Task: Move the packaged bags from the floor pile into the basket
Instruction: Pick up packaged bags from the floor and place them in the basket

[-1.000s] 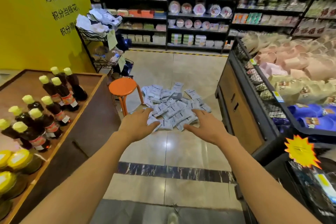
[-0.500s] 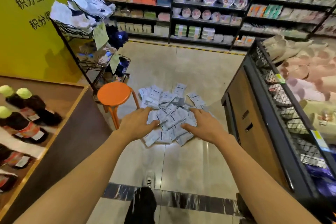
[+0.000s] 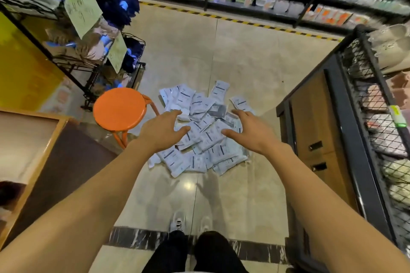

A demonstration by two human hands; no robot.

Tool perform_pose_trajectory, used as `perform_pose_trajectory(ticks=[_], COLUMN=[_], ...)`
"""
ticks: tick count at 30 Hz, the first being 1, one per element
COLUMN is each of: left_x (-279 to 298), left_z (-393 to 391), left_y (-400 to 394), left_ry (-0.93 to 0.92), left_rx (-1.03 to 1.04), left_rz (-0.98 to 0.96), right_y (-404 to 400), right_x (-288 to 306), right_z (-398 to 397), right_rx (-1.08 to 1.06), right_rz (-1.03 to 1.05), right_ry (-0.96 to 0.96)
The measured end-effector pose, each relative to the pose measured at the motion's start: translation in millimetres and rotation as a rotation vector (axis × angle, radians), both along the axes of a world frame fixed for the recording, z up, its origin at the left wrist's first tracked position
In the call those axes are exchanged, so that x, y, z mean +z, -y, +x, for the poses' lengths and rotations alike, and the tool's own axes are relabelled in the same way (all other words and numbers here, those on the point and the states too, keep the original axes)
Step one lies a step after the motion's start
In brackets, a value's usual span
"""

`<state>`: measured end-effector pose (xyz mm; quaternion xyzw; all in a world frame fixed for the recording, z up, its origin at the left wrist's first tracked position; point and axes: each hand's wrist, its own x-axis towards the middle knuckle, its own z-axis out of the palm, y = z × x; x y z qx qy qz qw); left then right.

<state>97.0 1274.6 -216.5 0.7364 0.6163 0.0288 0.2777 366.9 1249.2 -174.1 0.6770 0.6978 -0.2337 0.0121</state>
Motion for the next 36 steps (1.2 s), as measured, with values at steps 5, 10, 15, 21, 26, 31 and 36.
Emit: perform_pose_trajectory(ticks=[5, 10, 15, 21, 26, 31, 36], left_x=[-54, -139, -274, -457, -597, -700, -747], left_z=[-1, 5, 4, -7, -21, -37, -52], left_y=[-56, -76, -80, -95, -105, -112, -101], left_ry=[0.009, 0.03, 0.076, 0.016, 0.027, 0.077, 0.112], left_rx=[0.061, 0.162, 0.248, 0.294, 0.302, 0.341, 0.333], left_rz=[-0.051, -0.088, -0.176, -0.204, -0.155, -0.067, 0.035], right_y=[-67, -104, -127, -148, -161, -164, -160], right_x=[-54, -152, -291, -477, -619, -730, -807], right_z=[12, 14, 4, -15, -24, -32, -39], right_rx=[0.061, 0.118, 0.178, 0.219, 0.246, 0.341, 0.356], right_rz=[-0.059, -0.122, -0.178, -0.161, -0.125, -0.082, -0.115], right_ry=[0.009, 0.009, 0.04, 0.009, 0.023, 0.048, 0.045])
